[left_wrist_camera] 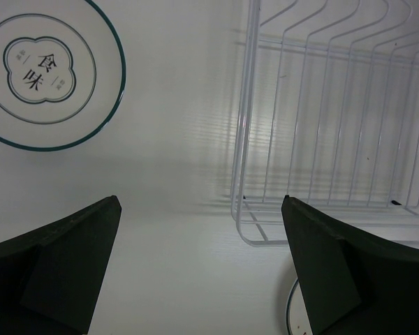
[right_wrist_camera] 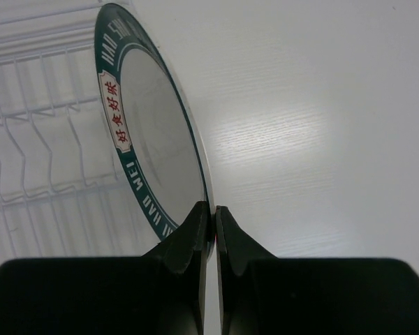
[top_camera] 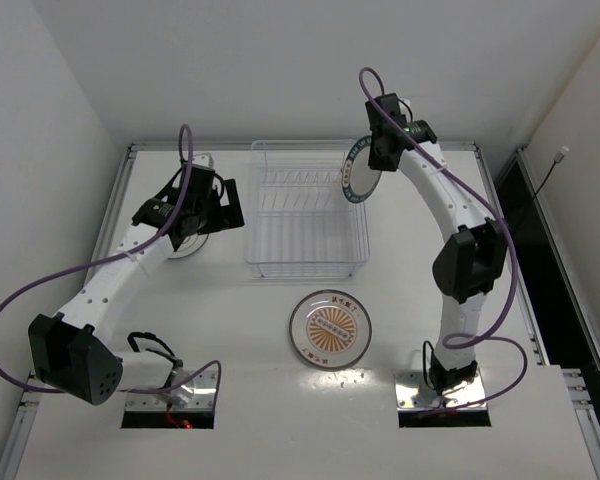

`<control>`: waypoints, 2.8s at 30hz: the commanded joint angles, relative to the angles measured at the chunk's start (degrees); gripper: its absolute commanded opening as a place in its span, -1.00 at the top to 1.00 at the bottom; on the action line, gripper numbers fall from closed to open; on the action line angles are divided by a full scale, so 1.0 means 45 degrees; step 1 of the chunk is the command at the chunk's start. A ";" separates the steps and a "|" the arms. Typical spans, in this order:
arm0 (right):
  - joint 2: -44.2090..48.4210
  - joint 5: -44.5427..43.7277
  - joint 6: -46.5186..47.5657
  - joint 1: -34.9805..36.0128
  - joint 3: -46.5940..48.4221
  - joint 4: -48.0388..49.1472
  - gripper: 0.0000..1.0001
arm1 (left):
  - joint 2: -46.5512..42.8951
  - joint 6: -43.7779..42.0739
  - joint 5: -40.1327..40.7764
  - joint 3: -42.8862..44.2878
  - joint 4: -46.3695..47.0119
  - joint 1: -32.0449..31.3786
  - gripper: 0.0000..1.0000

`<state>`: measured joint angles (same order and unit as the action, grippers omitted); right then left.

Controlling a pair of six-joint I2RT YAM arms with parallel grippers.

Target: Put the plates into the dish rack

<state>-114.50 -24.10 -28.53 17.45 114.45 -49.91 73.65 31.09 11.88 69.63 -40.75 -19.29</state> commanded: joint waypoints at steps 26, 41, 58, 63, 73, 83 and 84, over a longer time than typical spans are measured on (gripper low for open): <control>-0.2154 -0.1325 0.0306 0.1141 0.2888 -0.0979 1.00 | -0.0428 -0.0483 0.0329 0.0387 -0.0241 0.0380 -1.00; -0.1919 0.0510 0.0170 0.1942 0.1520 -0.0589 0.88 | 0.0176 0.0024 -0.1504 -0.0882 0.0423 0.1981 -1.00; 0.5264 0.2972 0.0853 0.1689 -0.1661 0.0232 -0.69 | 0.1505 0.2796 -0.4691 -0.4299 0.3468 0.8016 -1.00; 0.8213 0.3597 0.0853 0.1688 -0.4878 0.0524 -0.69 | 0.1622 0.4630 -0.5214 -0.5762 0.5809 0.8972 -1.00; 1.0698 0.3561 0.0969 0.1571 -0.6860 0.0195 -0.69 | 0.3514 0.7308 -0.6157 -0.7836 1.0677 0.9950 -0.26; 1.0152 0.3088 0.1400 0.1201 -0.5669 0.0036 -0.69 | 0.5823 0.6492 -0.6857 -0.5708 0.9857 1.0204 1.00; 1.0151 0.3225 0.1400 0.1200 -0.5669 0.0036 -0.69 | 0.5686 0.6219 -0.7033 -0.5475 0.9702 1.0204 1.00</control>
<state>-68.14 -9.65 -23.29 23.38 86.74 -50.65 99.24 62.81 -20.34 43.38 5.91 26.04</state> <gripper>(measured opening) 0.841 0.035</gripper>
